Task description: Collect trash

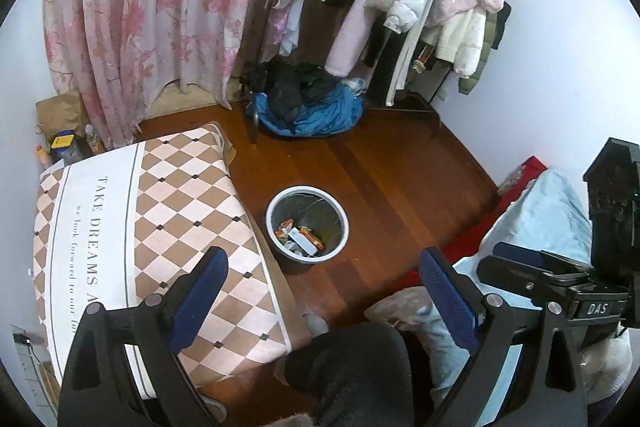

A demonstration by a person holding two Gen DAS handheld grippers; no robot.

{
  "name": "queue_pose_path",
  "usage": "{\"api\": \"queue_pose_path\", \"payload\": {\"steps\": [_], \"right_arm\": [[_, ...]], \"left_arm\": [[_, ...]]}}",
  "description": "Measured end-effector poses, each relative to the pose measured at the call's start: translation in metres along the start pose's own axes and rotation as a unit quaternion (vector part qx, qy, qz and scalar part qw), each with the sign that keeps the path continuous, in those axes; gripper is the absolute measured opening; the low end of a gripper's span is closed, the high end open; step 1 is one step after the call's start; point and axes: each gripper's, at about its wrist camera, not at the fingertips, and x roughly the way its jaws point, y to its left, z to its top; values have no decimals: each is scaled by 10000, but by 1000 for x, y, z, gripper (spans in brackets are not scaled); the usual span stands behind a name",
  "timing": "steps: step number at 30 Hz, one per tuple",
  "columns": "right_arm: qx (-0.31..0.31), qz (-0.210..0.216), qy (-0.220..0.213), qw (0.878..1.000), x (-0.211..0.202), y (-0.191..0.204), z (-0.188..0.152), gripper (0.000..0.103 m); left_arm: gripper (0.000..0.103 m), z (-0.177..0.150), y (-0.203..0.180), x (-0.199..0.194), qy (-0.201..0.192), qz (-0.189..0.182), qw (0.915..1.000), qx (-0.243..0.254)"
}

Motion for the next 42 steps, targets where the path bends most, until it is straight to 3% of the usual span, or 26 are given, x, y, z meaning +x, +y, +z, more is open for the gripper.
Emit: {"api": "queue_pose_path", "payload": {"steps": [14,16,42], "right_arm": [[-51,-109,70,9999,-8,7,1,103],[-76,-130,83,9999,-7,8,1,103],[-131,-197,169,9996,-10,7,7,103]], "left_arm": [[98,-2,0,-5,12,-39,10000,10],[103,-3,1,-4,23,-40,10000,0],[103,-2,-13,7,88,-65,9999,11]]}}
